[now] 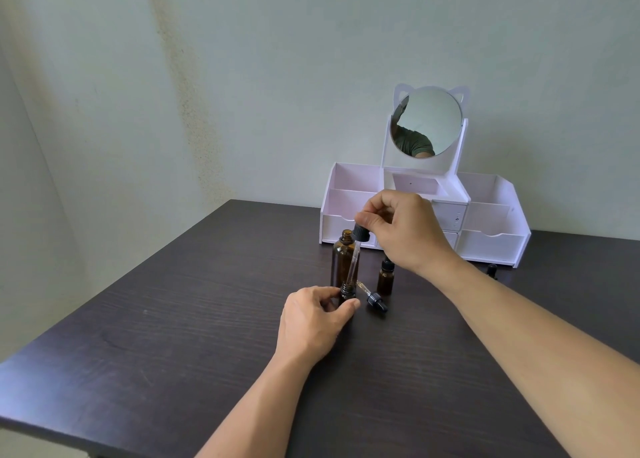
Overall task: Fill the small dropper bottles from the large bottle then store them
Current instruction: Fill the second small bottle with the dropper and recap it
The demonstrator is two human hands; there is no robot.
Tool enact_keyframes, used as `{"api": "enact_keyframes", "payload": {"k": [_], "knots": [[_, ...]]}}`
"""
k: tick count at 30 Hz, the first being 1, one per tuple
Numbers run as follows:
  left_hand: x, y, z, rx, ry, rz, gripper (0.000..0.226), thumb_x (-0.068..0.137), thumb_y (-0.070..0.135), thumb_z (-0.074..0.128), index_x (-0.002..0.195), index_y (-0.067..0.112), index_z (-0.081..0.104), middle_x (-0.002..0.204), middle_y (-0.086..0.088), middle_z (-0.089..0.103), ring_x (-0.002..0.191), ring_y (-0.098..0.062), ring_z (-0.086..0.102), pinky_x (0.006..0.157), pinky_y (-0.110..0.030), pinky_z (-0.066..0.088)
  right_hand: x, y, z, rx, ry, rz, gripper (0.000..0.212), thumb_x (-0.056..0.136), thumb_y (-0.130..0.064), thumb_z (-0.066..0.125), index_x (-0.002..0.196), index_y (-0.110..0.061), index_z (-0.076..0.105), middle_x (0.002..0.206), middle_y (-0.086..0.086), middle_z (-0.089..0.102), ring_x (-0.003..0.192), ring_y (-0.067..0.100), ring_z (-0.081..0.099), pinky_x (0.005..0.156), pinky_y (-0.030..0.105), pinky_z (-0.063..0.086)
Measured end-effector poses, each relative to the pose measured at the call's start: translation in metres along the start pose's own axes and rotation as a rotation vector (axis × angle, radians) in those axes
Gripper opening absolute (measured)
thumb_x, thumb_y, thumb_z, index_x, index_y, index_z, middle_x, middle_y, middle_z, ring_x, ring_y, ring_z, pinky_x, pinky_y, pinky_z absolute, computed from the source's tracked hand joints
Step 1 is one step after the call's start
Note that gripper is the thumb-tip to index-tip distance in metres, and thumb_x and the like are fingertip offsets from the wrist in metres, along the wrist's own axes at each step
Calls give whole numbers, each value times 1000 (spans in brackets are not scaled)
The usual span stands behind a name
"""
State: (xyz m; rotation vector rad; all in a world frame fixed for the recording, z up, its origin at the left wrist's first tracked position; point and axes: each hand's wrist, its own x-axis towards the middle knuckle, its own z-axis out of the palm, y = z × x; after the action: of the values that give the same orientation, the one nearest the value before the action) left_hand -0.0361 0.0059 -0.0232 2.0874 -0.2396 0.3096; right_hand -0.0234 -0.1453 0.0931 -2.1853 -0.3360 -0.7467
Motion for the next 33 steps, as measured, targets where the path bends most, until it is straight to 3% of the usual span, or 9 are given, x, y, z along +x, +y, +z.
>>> {"api": "enact_keyframes", "payload": {"k": [4, 12, 18, 22, 27, 30, 33], "knots": [[1, -1, 0, 5, -5, -1, 29, 81, 50, 70, 102, 31, 74, 65, 9, 61, 58, -3, 54, 55, -16, 45, 0, 1, 0, -28, -33, -10, 9, 86, -19, 69, 80, -13, 67, 77, 1, 69, 72, 17, 62, 70, 32, 52], [0, -1, 0, -5, -6, -7, 30, 81, 50, 70, 103, 30, 74, 66, 9, 61, 59, -5, 55, 57, -18, 47, -2, -1, 0, -100, -65, -45, 12, 88, -19, 66, 78, -13, 64, 72, 1, 63, 63, 7, 50, 63, 26, 40], [0, 0, 0, -3, -7, -9, 28, 81, 49, 70, 100, 29, 75, 67, 9, 62, 59, -5, 55, 57, -18, 47, -1, -2, -2, -80, -81, -31, 11, 87, -20, 68, 78, -15, 65, 73, -1, 65, 66, 9, 55, 64, 27, 45], [0, 1, -1, -1, -16, -5, 24, 81, 50, 70, 97, 32, 74, 69, 7, 63, 61, -5, 56, 63, -26, 53, 1, -6, -5, -46, -92, -11, 9, 87, -24, 68, 84, -17, 64, 81, -1, 68, 71, 7, 59, 64, 17, 44], [0, -1, 1, -2, 3, -2, 23, 79, 51, 71, 91, 31, 75, 65, 8, 61, 58, -4, 53, 58, -22, 48, 10, -11, -14, 12, -21, -10, 8, 86, -21, 70, 84, -14, 66, 77, -8, 67, 65, 1, 61, 69, 24, 49], [1, -3, 1, -2, 10, -8, 25, 79, 52, 71, 91, 31, 76, 63, 9, 61, 56, -3, 53, 56, -20, 45, 21, -13, -21, 33, 74, -14, 11, 85, -20, 71, 86, -10, 67, 81, 0, 69, 72, 14, 67, 70, 29, 53], [1, -3, 2, -1, 4, -11, 24, 79, 52, 71, 91, 32, 75, 63, 10, 60, 56, -3, 53, 55, -17, 42, 34, -17, -24, 35, 178, -34, 11, 86, -22, 69, 86, -11, 65, 85, 3, 71, 76, 14, 66, 68, 21, 53]]}}
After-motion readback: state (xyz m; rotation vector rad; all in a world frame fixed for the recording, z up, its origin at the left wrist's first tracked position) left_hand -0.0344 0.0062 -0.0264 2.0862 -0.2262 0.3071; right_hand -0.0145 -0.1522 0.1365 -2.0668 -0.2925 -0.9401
